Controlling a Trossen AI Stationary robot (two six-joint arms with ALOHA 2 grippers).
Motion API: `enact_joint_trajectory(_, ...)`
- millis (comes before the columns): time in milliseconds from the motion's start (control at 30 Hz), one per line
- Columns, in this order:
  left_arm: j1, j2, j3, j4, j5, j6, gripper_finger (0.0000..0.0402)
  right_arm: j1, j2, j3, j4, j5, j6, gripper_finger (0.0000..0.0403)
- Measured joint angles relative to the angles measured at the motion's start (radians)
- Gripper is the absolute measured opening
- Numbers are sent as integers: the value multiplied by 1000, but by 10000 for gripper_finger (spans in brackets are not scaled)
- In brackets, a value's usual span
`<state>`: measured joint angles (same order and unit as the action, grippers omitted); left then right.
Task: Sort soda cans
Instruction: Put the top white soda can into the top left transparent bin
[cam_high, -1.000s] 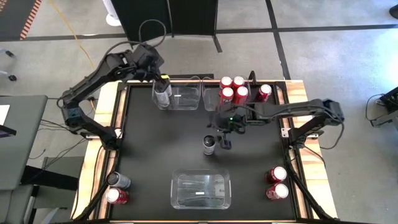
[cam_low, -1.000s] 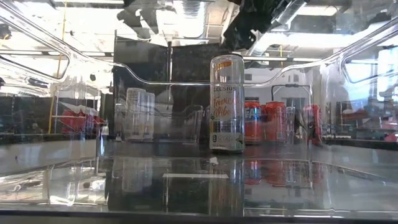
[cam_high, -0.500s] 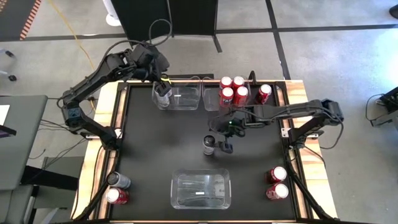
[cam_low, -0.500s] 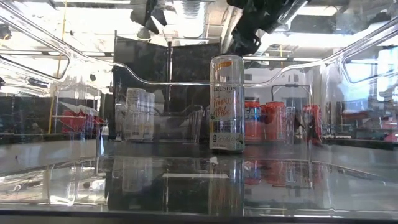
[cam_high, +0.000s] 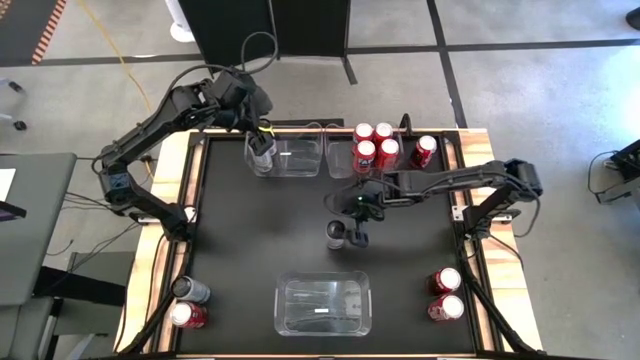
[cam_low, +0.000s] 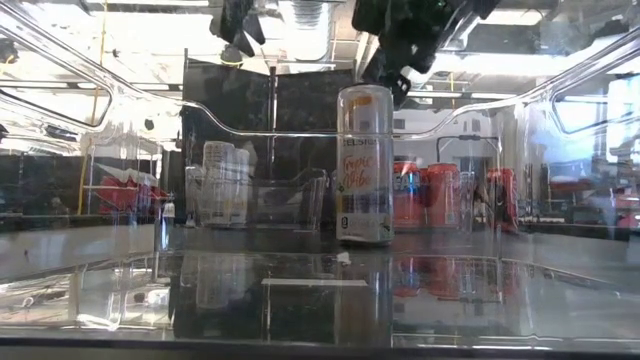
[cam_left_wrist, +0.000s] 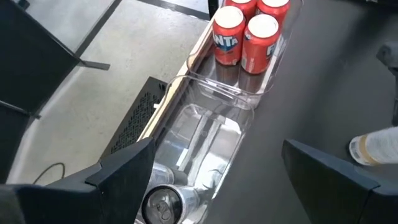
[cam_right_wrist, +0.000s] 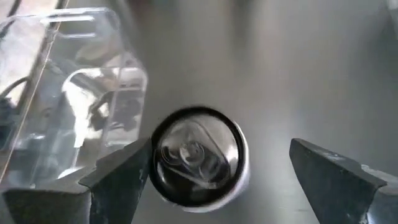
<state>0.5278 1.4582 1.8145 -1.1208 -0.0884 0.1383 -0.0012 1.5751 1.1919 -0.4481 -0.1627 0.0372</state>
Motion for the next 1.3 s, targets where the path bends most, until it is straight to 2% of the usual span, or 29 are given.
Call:
enact_joint_trajectory(233, 4, 0, 0, -15, -37, 19, 348, 9, 12, -1, 33, -3, -12, 400)
enact_joint_trajectory(700, 54, 0, 0, -15, -39, 21, 348, -42, -19, -2, 32, 6, -46, 399)
enact_joint_trajectory(833, 61, 0, 0, -11, -38, 18, 348, -33, -20, -3, 15, -90, -54, 400)
enact_joint_trajectory(933, 61, 0, 0, -11, -38, 7, 348, -9, -20, -3, 0, -110, -68, 400)
enact_joint_trajectory(1133, 60, 0, 0, -11, -38, -23, 348, 27, -18, -3, 3, -100, -85, 400)
enact_joint_trajectory(1300, 60, 0, 0, -11, -37, -51, 348, 23, -15, -3, 12, -24, -115, 400)
